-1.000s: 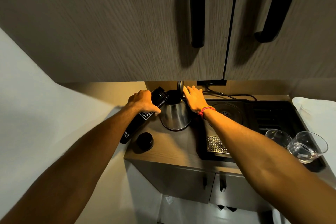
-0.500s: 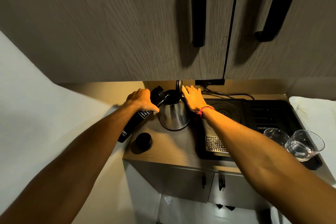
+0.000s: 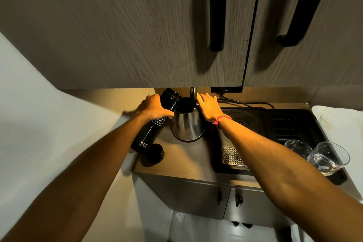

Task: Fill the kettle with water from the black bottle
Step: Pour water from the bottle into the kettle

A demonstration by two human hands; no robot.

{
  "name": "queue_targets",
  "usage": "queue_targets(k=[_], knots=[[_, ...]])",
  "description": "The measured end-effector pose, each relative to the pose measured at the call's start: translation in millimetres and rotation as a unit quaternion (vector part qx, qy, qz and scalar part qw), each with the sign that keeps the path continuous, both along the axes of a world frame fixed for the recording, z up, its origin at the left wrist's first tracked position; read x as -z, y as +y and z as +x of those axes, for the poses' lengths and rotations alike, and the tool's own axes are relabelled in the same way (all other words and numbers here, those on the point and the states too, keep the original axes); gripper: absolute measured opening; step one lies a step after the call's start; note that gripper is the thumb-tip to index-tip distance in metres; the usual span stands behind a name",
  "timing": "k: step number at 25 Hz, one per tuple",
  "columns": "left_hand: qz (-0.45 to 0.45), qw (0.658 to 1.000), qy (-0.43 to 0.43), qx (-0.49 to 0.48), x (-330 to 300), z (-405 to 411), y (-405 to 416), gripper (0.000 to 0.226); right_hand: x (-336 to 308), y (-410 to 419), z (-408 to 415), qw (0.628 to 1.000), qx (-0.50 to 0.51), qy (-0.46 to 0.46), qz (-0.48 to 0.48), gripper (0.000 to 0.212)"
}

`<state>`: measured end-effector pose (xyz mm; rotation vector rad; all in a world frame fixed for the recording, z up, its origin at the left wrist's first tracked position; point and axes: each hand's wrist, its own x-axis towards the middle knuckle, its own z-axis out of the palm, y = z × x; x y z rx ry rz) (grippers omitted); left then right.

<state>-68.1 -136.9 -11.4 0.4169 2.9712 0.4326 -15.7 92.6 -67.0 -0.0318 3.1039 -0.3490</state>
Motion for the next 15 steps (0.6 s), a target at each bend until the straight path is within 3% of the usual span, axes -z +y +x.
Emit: queue_targets(k=[5,9,12,15], knots=[[0.136,0.987,0.038,-0.077,6,-9,1,0.055,-3,-2,1,1.000,0.005,-0.005,-0.016,0.064],[0.307,0.944,0.044,-0.112,8,-10,-6,0.038,-8,-4,5,0.999,0.013,-0.007,-0.033,0.066],[0.403,0.902,0.026,-0.152,20,-6,-15,0.047,-10,-6,6,0.999,0.016,-0.006,-0.039,0.064],[0.422,0.886,0.017,-0.192,38,-2,-24,0.058,-11,-5,7,0.998,0.029,-0.018,-0.052,0.064]])
